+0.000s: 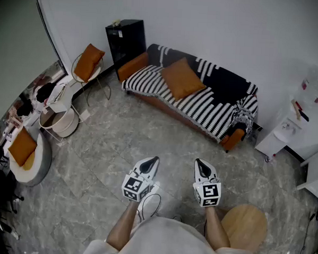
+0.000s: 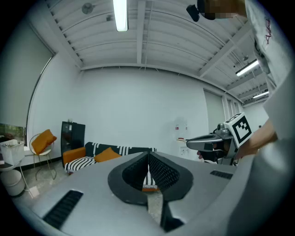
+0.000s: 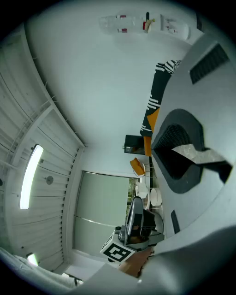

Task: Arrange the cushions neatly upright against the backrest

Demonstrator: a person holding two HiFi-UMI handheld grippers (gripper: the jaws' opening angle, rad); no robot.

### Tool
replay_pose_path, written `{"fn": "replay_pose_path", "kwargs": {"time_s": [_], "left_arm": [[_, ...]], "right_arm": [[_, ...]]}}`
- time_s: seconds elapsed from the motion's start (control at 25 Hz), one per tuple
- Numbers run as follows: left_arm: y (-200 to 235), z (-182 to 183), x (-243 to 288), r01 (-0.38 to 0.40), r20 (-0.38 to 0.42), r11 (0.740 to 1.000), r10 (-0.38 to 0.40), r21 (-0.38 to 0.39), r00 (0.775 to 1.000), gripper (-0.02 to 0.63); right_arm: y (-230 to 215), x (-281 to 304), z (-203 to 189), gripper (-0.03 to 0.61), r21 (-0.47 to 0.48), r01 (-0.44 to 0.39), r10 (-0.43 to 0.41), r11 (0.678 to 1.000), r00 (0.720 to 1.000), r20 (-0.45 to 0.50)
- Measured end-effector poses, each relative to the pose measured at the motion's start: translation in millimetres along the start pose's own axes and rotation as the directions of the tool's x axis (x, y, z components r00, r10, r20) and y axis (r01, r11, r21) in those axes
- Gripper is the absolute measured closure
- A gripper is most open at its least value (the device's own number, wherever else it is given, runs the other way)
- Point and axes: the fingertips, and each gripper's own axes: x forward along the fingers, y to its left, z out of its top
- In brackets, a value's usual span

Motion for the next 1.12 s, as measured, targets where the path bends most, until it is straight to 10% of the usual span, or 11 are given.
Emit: {"fn": "replay_pose_path", "kwargs": {"time_s": [1.12], "left_arm": [[-37, -7, 40, -0.033, -0.013, 0.999, 0.033, -0.023, 0.999, 0.580]], "right_arm": [[-46, -13, -23, 0.549, 0.034, -0.067, 0.066, 0.997, 0.998, 0.003]]}}
